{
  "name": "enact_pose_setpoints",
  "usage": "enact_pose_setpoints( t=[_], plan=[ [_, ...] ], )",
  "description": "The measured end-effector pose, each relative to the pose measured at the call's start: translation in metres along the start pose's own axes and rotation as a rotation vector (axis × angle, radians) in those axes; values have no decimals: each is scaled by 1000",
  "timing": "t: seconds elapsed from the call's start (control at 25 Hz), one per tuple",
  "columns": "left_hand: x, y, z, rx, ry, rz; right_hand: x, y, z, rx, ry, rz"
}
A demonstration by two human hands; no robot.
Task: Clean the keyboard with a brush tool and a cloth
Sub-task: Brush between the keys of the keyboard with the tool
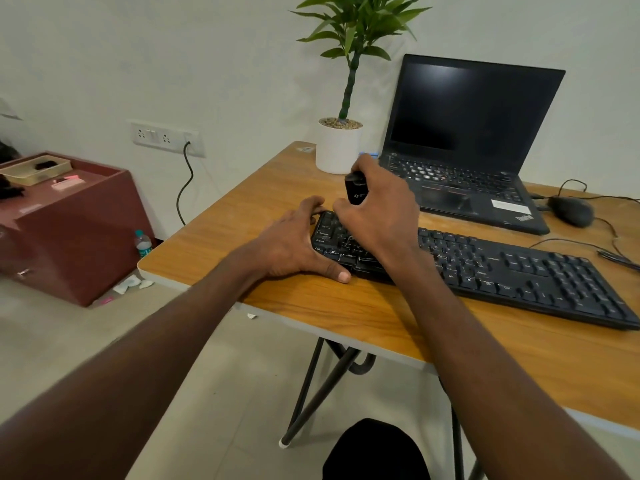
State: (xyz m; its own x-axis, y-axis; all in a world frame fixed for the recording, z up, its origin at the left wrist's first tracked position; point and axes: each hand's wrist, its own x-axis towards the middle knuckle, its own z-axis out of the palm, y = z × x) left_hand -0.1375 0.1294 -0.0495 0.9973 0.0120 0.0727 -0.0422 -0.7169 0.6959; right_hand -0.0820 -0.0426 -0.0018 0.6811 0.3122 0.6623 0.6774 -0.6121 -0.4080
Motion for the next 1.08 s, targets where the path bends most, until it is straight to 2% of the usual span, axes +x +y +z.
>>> enact_pose_setpoints(
  t=[0.08, 0.2, 0.32, 0.4, 0.52, 0.6, 0.68, 0.76, 0.8, 0.96, 1.08],
  plan=[
    [0, 0, 0, -8, -2, 5, 0, -2, 4, 98, -64, -32],
    [0, 0, 1, -52, 2, 20, 1, -9, 3, 465, -137, 17],
    [-2, 2, -1, -25, -1, 15, 1, -3, 0, 247, -72, 45],
    [-3, 3, -2, -14, -6, 5, 2, 3, -6, 93, 13, 140],
    [-4, 5, -3, -5, -14, -2, 1, 3, -8, -1, 106, 180],
    [-4, 6, -2, 11, -16, -8, -1, 2, -4, -4, 58, 106],
    [-4, 5, -2, 10, -13, -9, 1, 1, -2, 205, -37, 69],
    [-4, 5, -2, -6, -5, -6, 4, 3, -2, 424, -86, 113],
    [-4, 5, -3, -7, -4, -9, 4, 6, -2, 413, -70, 134],
    [-4, 5, -3, -5, -20, -14, 3, 13, -6, 61, 112, 192],
    [-3, 4, -2, -8, -15, -12, 2, 15, -8, -3, 142, 167]
  ],
)
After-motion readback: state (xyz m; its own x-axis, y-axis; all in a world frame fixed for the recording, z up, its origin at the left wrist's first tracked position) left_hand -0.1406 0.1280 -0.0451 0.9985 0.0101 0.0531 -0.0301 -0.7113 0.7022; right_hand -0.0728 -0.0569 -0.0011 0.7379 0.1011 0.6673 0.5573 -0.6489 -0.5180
